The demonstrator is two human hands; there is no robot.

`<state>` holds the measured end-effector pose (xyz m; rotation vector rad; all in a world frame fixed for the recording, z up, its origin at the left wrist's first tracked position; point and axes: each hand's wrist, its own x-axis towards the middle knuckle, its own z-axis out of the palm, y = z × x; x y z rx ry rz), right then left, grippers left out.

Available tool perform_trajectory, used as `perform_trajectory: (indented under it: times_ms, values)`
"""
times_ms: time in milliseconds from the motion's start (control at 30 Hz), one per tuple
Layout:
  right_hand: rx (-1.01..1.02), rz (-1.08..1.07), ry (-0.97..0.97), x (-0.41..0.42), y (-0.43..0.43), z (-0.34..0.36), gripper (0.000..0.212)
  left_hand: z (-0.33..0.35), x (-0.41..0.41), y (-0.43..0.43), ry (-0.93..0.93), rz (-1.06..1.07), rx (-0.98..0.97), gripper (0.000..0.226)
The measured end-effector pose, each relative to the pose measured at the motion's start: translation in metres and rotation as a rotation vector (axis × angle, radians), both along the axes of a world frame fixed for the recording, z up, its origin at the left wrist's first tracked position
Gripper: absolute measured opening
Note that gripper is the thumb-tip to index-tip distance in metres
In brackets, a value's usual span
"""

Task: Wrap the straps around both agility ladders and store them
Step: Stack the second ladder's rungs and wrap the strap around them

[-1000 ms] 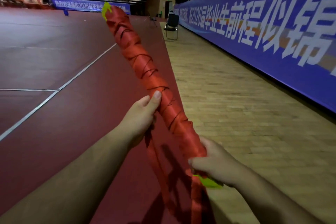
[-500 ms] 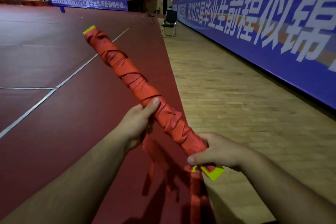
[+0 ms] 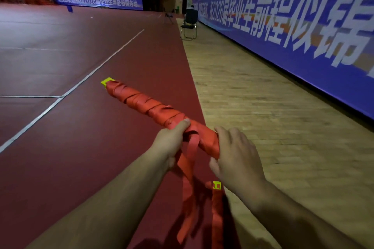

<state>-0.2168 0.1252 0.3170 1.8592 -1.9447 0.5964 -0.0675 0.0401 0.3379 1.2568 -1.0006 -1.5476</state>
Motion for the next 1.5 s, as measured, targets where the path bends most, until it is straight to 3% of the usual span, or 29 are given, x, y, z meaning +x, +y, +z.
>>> perform_trajectory:
  times_ms: [133, 200, 267, 300, 400, 500, 567, 700, 800, 833, 900, 1067, 1133, 1200, 1333, 1400, 1500]
  values:
    - [0.392, 0.096, -0.548, -0.01, 0.0, 0.027, 0.062, -0.013, 0.015, -0.004, 0.121, -0.154, -0.043, 0.027]
    - [0.708, 0.203, -0.966, -0.02, -0.003, 0.037, 0.05, -0.011, 0.02, -0.002, 0.15, -0.23, -0.107, 0.018]
    - [0.924, 0.326, -1.342, -0.022, -0.001, 0.038, 0.05, -0.008, 0.026, -0.001, 0.195, -0.352, -0.179, 0.028]
    - [0.922, 0.361, -1.393, -0.023, 0.001, 0.036, 0.05, -0.006, 0.029, -0.001, 0.227, -0.429, -0.204, 0.035]
    - [0.615, 0.301, -1.153, -0.023, -0.001, 0.026, 0.044, 0.001, 0.041, -0.005, 0.215, -0.566, -0.195, 0.035]
    - [0.312, 0.184, -0.824, -0.022, -0.006, 0.015, 0.041, 0.005, 0.043, -0.003, 0.065, -0.474, -0.105, 0.046]
    - [0.199, 0.099, -0.666, -0.018, -0.005, 0.01, 0.047, 0.007, 0.042, -0.001, 0.006, -0.371, -0.097, 0.046]
    - [0.018, -0.042, -0.358, -0.006, 0.0, 0.008, 0.061, 0.009, 0.029, 0.01, 0.005, -0.364, -0.081, 0.017]
    - [-0.077, -0.041, -0.102, 0.004, -0.001, -0.003, 0.075, 0.004, 0.016, 0.012, -0.032, -0.23, -0.169, 0.038]
    - [-0.041, 0.001, -0.098, 0.006, -0.001, -0.004, 0.076, 0.003, 0.015, 0.012, 0.009, -0.151, -0.18, 0.037]
    - [0.108, 0.124, -0.287, 0.003, -0.001, 0.006, 0.073, -0.002, 0.022, 0.005, 0.034, -0.107, -0.2, 0.041]
    - [0.866, 0.465, -0.924, -0.025, -0.007, 0.032, 0.038, -0.003, 0.043, -0.002, 0.099, -0.403, -0.299, 0.05]
    - [0.795, 0.479, -1.137, -0.021, -0.005, 0.021, 0.033, 0.001, 0.04, -0.002, 0.111, -0.433, -0.33, 0.048]
    - [0.496, 0.319, -0.973, -0.012, -0.007, 0.01, 0.038, 0.005, 0.032, 0.003, 0.12, -0.334, -0.304, 0.043]
    - [0.041, -0.027, -0.396, 0.006, -0.006, 0.002, 0.04, 0.011, 0.011, 0.02, 0.081, -0.246, -0.218, 0.035]
    - [-0.025, -0.032, -0.144, 0.009, -0.005, -0.015, 0.047, 0.017, 0.0, 0.022, 0.056, -0.222, -0.152, 0.04]
    - [-0.008, 0.11, -0.102, 0.004, 0.001, -0.034, 0.061, 0.015, -0.008, 0.014, 0.003, -0.072, -0.088, 0.034]
